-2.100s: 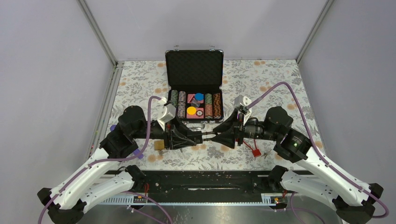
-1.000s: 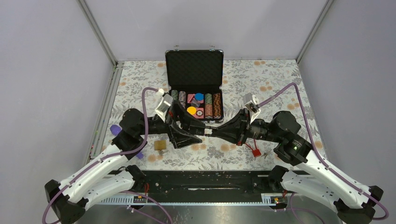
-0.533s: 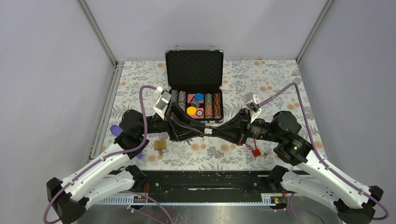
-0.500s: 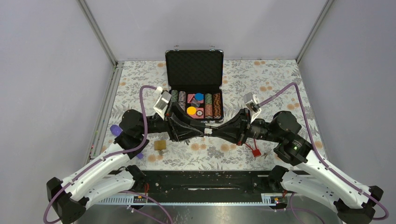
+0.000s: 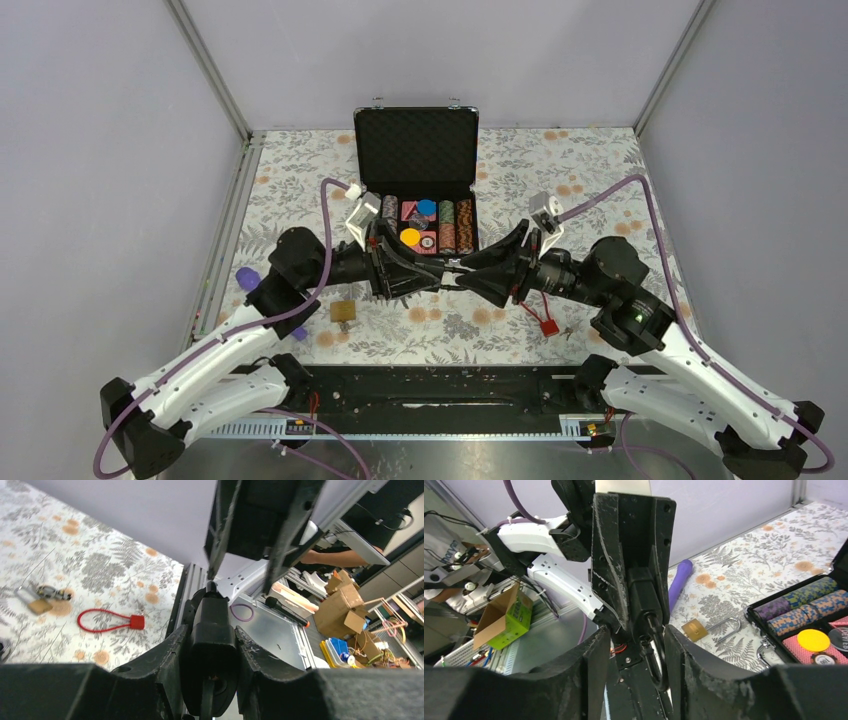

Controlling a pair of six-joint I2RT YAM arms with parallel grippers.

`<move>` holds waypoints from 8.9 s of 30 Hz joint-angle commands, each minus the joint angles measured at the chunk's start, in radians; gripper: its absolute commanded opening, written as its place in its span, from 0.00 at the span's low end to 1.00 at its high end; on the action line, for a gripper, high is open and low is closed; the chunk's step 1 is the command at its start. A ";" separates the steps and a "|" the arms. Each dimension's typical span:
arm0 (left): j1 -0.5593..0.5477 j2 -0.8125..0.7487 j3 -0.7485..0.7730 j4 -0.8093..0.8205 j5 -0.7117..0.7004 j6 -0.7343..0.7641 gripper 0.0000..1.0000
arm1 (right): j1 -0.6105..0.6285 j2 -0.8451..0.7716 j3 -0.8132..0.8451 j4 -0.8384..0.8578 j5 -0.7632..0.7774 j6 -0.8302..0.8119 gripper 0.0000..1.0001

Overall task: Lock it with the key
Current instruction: Lock the lock.

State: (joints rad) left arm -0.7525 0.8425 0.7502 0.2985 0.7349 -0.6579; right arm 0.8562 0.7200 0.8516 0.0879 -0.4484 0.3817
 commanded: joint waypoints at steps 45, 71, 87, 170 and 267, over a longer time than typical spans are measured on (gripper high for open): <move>0.011 -0.001 0.019 0.075 -0.042 -0.102 0.00 | 0.000 0.120 -0.030 0.191 -0.025 0.114 0.00; 0.009 0.054 -0.006 -0.065 -0.087 0.021 0.00 | 0.016 0.222 -0.005 0.422 -0.147 0.352 0.00; -0.003 0.117 -0.117 0.036 -0.107 -0.001 0.00 | 0.219 0.294 0.099 0.378 -0.042 0.197 0.00; -0.017 0.112 0.113 -0.420 0.200 0.511 0.81 | 0.046 0.186 0.192 -0.366 -0.126 -0.286 0.00; 0.045 -0.137 -0.036 0.462 -0.457 0.049 0.00 | 0.047 0.160 -0.154 0.205 -0.326 -0.006 0.00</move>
State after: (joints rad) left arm -0.7822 0.7860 0.6758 0.5220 0.4400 -0.6376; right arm 0.8948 0.9199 0.7246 0.4519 -0.5438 0.3927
